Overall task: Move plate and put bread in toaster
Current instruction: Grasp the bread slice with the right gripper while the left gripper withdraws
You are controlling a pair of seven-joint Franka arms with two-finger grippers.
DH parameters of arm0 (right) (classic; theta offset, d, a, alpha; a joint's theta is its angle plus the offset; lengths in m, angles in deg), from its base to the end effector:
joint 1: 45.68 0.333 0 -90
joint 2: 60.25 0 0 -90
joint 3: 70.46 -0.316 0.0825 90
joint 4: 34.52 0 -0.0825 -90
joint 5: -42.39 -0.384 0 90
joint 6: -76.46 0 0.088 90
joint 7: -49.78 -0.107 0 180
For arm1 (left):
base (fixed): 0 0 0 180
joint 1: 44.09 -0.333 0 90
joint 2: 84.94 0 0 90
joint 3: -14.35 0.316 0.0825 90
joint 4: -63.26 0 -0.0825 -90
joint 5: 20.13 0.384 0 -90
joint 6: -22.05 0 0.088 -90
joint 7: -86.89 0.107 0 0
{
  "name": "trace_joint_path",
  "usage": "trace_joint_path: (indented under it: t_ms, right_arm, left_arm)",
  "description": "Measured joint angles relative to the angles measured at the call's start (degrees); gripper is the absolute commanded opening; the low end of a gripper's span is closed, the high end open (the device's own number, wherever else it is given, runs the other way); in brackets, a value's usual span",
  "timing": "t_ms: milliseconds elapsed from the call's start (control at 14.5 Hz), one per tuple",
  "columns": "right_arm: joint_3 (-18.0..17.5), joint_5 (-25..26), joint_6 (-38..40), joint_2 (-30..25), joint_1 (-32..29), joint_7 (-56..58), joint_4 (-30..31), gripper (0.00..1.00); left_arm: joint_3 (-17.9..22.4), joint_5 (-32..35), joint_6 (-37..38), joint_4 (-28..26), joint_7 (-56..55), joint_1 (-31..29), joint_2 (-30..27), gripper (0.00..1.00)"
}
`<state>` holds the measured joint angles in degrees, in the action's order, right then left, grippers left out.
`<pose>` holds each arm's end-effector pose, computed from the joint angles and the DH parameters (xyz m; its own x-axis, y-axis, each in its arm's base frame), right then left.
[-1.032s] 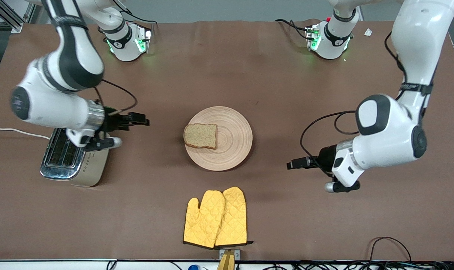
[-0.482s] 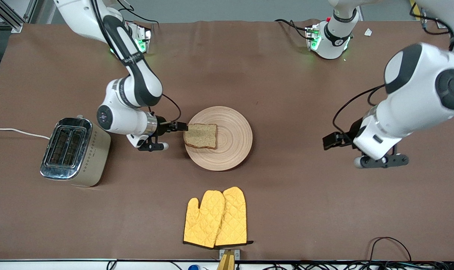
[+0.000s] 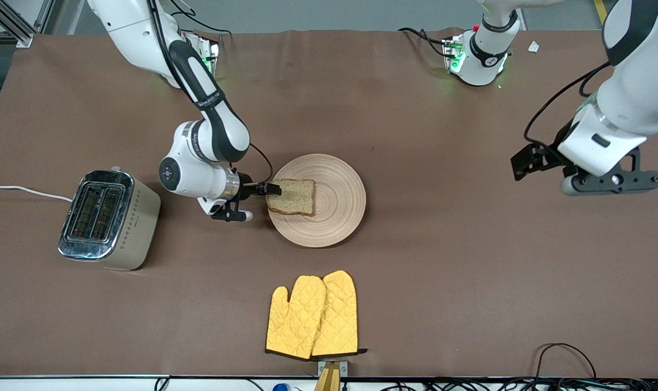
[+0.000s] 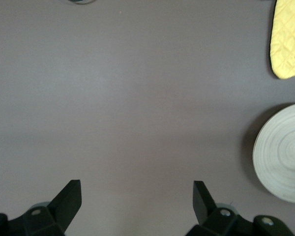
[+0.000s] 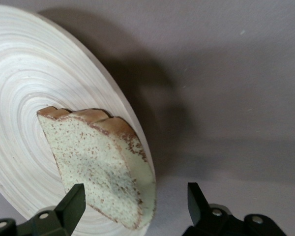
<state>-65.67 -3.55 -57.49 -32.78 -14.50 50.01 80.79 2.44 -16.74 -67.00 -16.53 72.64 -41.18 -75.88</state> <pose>0.5244 0.2737 0.2036 0.9626 -0.0789 -0.2591 -0.1835 -0.8937 -0.4094 0.5853 -0.1371 0.6174 0.9999 -0.0063 0.0132 -0.0060 -0.9997 -0.0241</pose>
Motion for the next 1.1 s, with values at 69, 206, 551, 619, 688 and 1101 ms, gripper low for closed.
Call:
trace_joint_path:
  t_ms: [69,206,551,619,688,1101]
  right_arm:
    - [0.00,-0.24,-0.14,0.24,0.31,-0.01,0.00,0.76]
    - [0.08,-0.32,-0.14,0.28,0.39,-0.10,0.00,0.69]
    - [0.69,-0.40,0.23,0.23,0.34,-0.11,-0.03,0.60]
    - [0.83,-0.40,0.39,0.17,0.33,-0.11,-0.06,0.57]
    - [0.94,-0.41,0.44,0.10,0.32,-0.10,-0.09,0.54]
    - [1.21,-0.48,0.55,0.02,0.08,-0.10,-0.14,0.47]
  left_arm:
    - [1.71,-0.60,0.62,-0.25,1.41,1.19,-1.01,1.00]
    - [3.38,-1.24,1.11,-1.20,4.43,2.01,-2.92,1.00]
    - [5.38,-1.26,1.52,-2.59,8.10,2.03,-6.06,1.00]
    - [5.68,-1.26,1.71,-2.68,8.43,2.02,-6.43,1.00]
    - [5.94,-1.26,1.79,-2.79,8.63,2.02,-6.72,1.00]
    - [6.29,-1.26,1.83,-2.92,9.51,1.99,-6.86,1.00]
